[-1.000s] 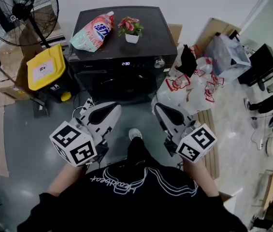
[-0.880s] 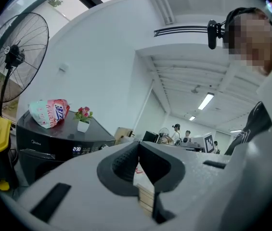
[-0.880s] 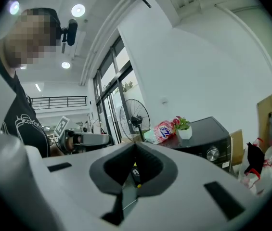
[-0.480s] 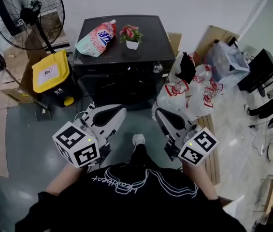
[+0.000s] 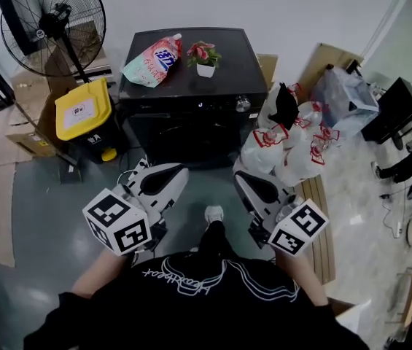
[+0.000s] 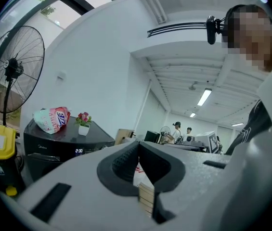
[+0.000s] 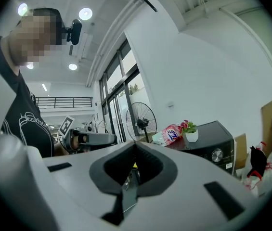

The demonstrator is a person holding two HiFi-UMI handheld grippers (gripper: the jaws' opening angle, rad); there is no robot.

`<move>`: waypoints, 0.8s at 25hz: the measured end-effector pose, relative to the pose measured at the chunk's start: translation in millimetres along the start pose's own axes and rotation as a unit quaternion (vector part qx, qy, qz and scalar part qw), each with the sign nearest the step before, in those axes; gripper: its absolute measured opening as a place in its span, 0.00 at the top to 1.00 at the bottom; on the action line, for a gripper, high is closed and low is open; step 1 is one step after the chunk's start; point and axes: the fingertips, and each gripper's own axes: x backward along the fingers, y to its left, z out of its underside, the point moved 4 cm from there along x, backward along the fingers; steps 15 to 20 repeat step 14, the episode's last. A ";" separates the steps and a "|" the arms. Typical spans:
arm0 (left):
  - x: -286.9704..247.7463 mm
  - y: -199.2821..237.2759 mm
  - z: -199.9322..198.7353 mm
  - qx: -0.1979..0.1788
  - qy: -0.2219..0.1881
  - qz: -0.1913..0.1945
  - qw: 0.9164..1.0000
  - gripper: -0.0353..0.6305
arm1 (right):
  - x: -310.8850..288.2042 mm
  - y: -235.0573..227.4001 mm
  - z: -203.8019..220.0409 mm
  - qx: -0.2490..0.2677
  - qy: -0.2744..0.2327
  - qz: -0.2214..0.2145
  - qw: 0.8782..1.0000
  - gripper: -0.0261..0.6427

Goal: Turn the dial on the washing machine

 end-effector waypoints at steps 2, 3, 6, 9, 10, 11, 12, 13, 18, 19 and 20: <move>0.6 -2.0 2.2 -0.001 -0.001 0.003 1.000 0.94 | 3.0 1.7 2.6 -0.003 0.000 0.004 1.000 0.96; 0.0 -3.4 4.1 -0.002 -0.001 0.007 1.000 0.94 | 4.8 2.1 4.4 -0.003 0.001 0.006 1.000 0.96; -2.5 -1.9 13.1 0.002 0.003 0.012 1.000 0.94 | 8.5 -0.7 12.1 -0.002 0.006 0.019 1.000 0.96; -3.4 4.5 23.2 0.015 0.008 0.009 1.000 0.94 | 9.6 -5.2 21.8 -0.015 0.013 0.026 0.999 0.96; -3.6 6.0 25.5 0.019 0.010 0.007 1.000 0.94 | 9.3 -6.4 24.6 -0.018 0.015 0.027 0.999 0.96; -3.9 7.4 26.9 0.020 0.011 0.006 1.000 0.94 | 8.5 -7.4 27.0 -0.020 0.016 0.028 0.999 0.96; -4.5 9.0 27.3 0.020 0.011 0.006 1.000 0.94 | 7.2 -8.5 28.6 -0.021 0.017 0.028 0.999 0.96; -5.5 10.7 27.3 0.020 0.011 0.006 1.000 0.94 | 5.7 -9.7 29.8 -0.022 0.017 0.028 0.999 0.96; -6.5 12.4 27.0 0.019 0.010 0.006 1.000 0.94 | 4.1 -10.9 30.7 -0.022 0.017 0.029 0.999 0.96; -6.5 12.4 27.0 0.019 0.010 0.006 1.000 0.94 | 4.1 -10.9 30.7 -0.022 0.017 0.029 0.999 0.96; -6.5 12.4 27.0 0.019 0.010 0.006 1.000 0.94 | 4.1 -10.9 30.7 -0.022 0.017 0.029 0.999 0.96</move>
